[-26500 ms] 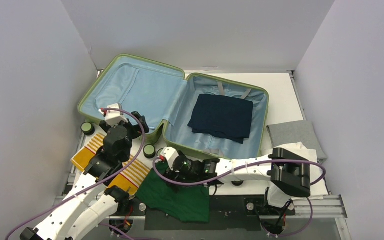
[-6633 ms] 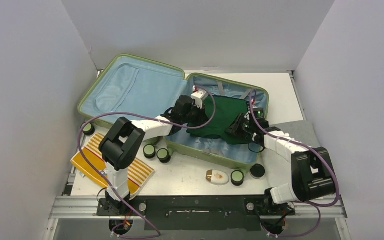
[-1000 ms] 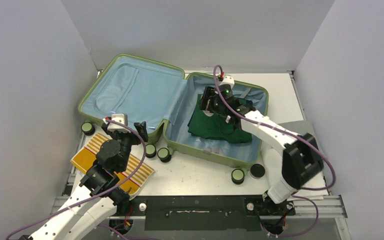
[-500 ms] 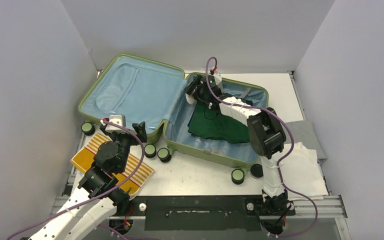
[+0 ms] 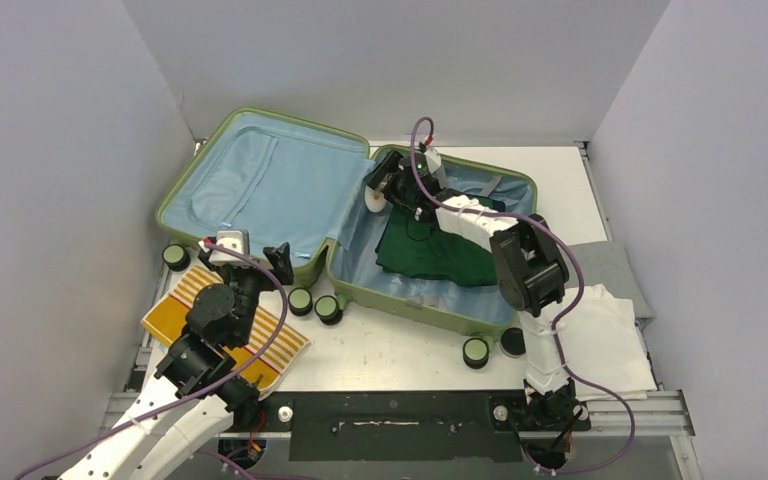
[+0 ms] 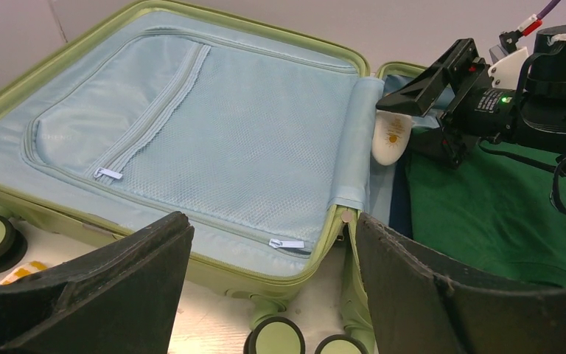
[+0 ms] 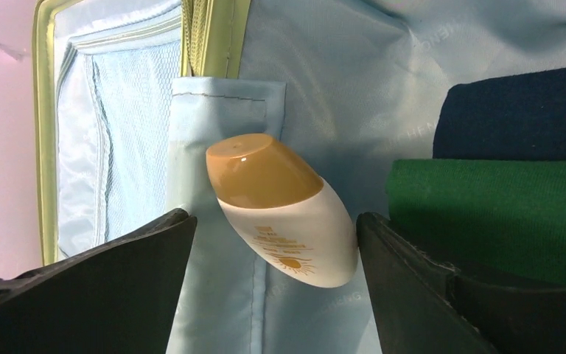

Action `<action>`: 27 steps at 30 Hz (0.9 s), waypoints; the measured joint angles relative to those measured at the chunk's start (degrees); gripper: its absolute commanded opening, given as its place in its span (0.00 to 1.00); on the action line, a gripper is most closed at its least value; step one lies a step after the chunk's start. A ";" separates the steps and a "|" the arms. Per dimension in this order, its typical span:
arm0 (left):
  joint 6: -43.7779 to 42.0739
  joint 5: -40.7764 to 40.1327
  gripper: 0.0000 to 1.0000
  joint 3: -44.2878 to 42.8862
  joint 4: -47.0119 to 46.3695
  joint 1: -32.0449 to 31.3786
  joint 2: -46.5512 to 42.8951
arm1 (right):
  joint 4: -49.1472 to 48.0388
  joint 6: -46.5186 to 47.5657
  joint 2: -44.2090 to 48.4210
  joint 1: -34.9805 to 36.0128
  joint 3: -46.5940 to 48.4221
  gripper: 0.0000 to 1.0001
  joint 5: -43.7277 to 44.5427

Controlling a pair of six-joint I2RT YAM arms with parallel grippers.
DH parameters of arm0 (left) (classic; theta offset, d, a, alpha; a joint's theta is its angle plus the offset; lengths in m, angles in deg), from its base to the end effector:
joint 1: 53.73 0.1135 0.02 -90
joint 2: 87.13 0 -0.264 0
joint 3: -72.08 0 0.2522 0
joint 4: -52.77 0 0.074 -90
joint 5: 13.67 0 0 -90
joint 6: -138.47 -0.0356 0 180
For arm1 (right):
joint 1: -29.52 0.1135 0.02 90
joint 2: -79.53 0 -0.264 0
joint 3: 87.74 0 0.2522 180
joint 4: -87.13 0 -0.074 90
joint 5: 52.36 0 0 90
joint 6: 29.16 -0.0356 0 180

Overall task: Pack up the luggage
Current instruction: Place the makeup in the luggage, then move the household item to the center of the board.

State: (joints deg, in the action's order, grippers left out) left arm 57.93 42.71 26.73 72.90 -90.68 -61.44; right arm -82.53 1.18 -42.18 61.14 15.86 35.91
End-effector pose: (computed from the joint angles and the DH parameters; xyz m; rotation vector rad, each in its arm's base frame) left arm 0.1103 -0.0583 0.3119 -0.0809 1.5781 -0.1713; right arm 0.4208 0.2603 0.2075 0.5201 2.1655 0.9717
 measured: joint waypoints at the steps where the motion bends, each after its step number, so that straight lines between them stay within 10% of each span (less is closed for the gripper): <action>1: 0.00 0.00 0.79 0.00 0.00 0.00 0.17 | -0.02 0.02 0.04 0.02 -0.07 0.85 -0.20; 27: -0.04 0.07 0.79 0.02 0.35 0.04 1.09 | 8.44 21.40 27.50 7.98 -9.55 0.81 4.46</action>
State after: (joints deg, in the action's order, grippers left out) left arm 57.88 42.77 26.75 73.25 -90.63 -60.34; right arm -74.10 22.57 -14.68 69.12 6.31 40.37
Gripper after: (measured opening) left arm 0.785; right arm 0.816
